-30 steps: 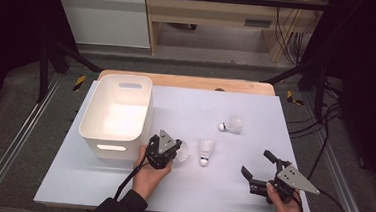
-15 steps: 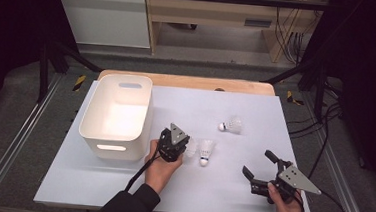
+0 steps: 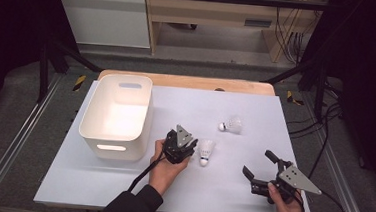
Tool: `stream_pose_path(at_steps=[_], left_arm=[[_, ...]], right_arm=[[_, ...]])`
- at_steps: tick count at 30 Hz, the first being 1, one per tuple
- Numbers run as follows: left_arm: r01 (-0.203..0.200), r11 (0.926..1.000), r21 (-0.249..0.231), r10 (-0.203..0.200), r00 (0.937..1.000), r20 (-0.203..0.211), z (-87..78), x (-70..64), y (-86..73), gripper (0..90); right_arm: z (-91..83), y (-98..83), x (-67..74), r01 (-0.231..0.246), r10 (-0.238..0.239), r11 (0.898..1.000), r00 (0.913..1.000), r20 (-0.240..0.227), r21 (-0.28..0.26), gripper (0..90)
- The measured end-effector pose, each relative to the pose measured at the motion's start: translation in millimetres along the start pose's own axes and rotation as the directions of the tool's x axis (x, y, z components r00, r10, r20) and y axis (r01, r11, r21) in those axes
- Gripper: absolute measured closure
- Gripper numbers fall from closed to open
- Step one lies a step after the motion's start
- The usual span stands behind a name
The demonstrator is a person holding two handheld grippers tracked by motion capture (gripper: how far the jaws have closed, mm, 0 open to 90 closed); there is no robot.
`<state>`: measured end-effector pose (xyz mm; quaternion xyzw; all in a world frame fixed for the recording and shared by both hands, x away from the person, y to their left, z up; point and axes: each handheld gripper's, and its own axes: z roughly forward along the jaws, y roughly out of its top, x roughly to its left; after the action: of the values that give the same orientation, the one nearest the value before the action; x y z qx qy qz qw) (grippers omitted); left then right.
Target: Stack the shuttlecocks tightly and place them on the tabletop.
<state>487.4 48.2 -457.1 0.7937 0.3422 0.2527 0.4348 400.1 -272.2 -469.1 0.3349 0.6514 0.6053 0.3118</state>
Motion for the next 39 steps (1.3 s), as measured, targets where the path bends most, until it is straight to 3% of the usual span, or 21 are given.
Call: stream_pose_path(at_steps=[11, 14, 16, 20, 25, 32, 39], left_arm=[[-0.003, 0.9981, -0.062, 0.005, 0.9995, 0.03, -11.5, 1.5, 3.2, 43.2], [-0.016, 0.9963, -0.085, 0.02, 0.9986, 0.049, -18.5, 0.9, 2.6, 31.7], [-0.022, 0.9943, -0.105, 0.029, 0.9978, 0.06, -24.1, 0.7, 1.0, 29.5], [0.003, 0.9911, -0.133, 0.011, 0.9947, 0.103, -34.5, 2.1, -4.4, 20.9], [0.0, 0.9826, -0.186, 0.025, 0.9903, 0.136, -51.2, 0.9, -14.6, 13.4], [0.015, 0.9674, -0.253, 0.029, 0.9852, 0.169, -78.7, 4.3, -34.7, 10.5], [0.046, 0.9541, -0.296, 0.011, 0.982, 0.188, -106.1, 11.0, -53.6, 8.4]], right_arm=[[-0.2, -0.1, 0.1, -0.001, 0.001, 1.0, 1.0, 0.002, 0.003, 3.8], [0.2, -0.8, -0.6, 0.0, 0.0, 1.0, 1.0, 0.005, 0.013, 3.8], [0.4, -0.9, -0.8, 0.002, -0.002, 1.0, 1.0, 0.005, 0.014, 3.8], [1.1, -1.2, -0.1, -0.014, 0.013, 0.999, 0.9998, 0.016, 0.043, 3.8], [2.4, -0.6, 0.9, -0.055, 0.053, 0.992, 0.9983, 0.023, 0.117, 3.7], [8.2, 1.1, 7.1, -0.063, 0.056, 0.981, 0.9975, 0.043, 0.182, 4.8], [23.0, 16.4, 16.1, -0.046, 0.048, 0.969, 0.9989, 0.0, 0.241, 6.3]])
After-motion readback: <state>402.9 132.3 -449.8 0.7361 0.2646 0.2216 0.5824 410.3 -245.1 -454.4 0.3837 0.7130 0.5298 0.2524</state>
